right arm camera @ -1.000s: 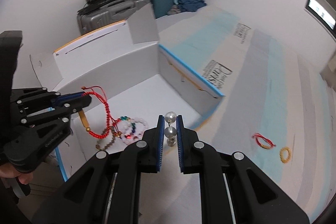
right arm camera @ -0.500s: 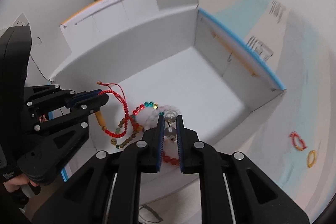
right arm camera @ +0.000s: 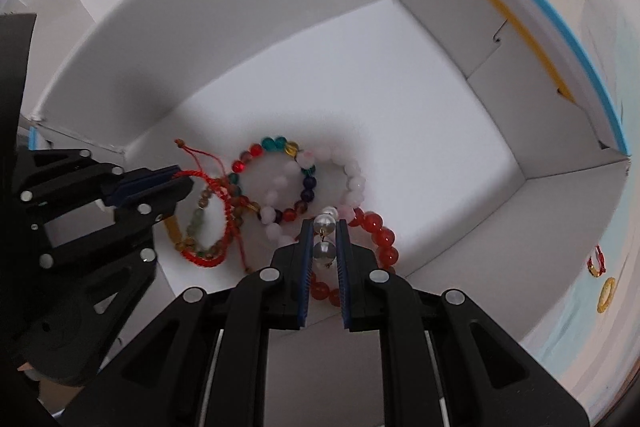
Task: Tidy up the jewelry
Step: 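Carry the red string bracelet with the left tool while the right tool carries the pearl earring into the box, then open both tools to release the red bracelet and pearl earring in the box, then move both tools back over the bed toward the second red bracelet and yellow bracelet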
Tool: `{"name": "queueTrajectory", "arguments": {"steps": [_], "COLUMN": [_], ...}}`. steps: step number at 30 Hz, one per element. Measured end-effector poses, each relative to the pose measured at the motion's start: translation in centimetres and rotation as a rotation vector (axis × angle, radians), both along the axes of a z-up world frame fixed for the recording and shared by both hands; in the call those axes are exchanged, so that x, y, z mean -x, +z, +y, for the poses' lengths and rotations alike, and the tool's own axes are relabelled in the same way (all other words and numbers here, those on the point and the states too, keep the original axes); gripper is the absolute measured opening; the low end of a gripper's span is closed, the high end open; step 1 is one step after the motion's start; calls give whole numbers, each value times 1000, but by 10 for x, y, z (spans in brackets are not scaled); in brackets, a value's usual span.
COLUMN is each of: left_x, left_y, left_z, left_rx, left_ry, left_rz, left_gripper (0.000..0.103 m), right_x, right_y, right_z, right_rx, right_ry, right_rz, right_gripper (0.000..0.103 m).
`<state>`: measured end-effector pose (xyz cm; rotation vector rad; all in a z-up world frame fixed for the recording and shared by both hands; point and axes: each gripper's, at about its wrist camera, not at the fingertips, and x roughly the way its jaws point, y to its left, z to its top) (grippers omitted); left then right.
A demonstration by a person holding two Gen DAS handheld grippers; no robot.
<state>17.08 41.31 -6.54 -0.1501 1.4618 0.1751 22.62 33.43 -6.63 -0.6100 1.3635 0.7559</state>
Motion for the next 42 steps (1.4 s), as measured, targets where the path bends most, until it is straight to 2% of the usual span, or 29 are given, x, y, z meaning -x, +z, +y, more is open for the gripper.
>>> {"name": "queueTrajectory", "arguments": {"steps": [4,11,14,16,18,22,27,32,34,36,41,42], "left_x": [-3,-3,-1,3,6,16,31,43,36,37,34,34], "left_y": [-4,3,6,10,14,20,31,48,59,66,78,79], "left_z": [-3,-1,-2,-5,-5,-8,-13,-20,-11,-14,-31,-33], "left_rx": [-12,-28,-47,-59,-64,-63,-77,-107,-117,-123,-136,-136], "left_ry": [-17,9,23,32,39,49,63,78,85,91,82,79], "left_rz": [34,-13,-35,-55,-78,-118,-170,-243,-262,-286,-341,-346], "left_gripper": [6,10,11,23,27,43,52,61,68,72,78,81], "right_x": [1,5,6,5,7,13,20,23,18,16,17,18], "right_y": [-4,-2,3,8,13,22,38,55,66,72,88,91], "right_z": [4,4,-2,-10,-13,-20,-33,-47,-49,-52,-67,-71], "right_rx": [6,-11,-33,-52,-69,-105,-174,-226,-244,-265,-295,-301], "right_ry": [2,3,-1,-2,-4,-11,-15,-36,-45,-57,-77,-82], "right_rz": [16,2,-12,-18,-26,-44,-87,-132,-148,-164,-207,-216], "right_gripper": [10,13,17,22,27,34,49,56,59,66,69,74]}}
